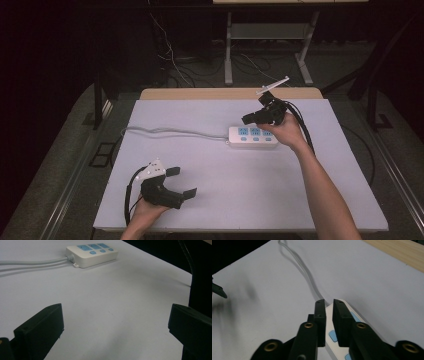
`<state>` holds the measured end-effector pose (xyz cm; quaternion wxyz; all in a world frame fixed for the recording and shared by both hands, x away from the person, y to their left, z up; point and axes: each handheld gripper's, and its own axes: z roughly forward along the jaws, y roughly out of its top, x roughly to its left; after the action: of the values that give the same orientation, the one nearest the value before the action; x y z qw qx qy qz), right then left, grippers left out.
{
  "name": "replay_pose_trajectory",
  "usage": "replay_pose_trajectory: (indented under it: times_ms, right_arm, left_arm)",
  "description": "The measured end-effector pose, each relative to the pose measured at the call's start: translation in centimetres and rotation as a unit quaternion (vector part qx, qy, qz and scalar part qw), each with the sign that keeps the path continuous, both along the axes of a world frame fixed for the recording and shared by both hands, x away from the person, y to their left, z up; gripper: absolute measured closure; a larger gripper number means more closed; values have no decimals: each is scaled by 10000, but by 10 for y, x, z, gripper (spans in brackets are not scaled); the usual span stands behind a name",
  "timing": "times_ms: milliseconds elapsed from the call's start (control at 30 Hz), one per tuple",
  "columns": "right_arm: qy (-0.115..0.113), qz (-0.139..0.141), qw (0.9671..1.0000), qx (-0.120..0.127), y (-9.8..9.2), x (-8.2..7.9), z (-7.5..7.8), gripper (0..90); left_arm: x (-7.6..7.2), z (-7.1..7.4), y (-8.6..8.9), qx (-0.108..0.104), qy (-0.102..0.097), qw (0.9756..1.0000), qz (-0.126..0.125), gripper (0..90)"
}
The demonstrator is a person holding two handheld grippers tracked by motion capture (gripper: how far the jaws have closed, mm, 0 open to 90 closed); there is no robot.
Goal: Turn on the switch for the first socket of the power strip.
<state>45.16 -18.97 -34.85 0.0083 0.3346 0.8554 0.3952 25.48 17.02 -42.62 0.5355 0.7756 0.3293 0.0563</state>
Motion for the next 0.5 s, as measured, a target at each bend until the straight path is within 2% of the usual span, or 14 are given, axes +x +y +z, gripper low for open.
replay_pose_trajectory:
  times_ms: [167, 500]
  right_arm:
    - [64, 94, 9999, -87, 1, 4, -7, 893]
    - [212, 182, 9992, -276, 5, 10, -21, 893]
  left_arm:
    - [0, 0, 0, 6, 8, 10000, -6, 0]
    - [0, 0, 1, 6, 7, 10000, 2, 0]
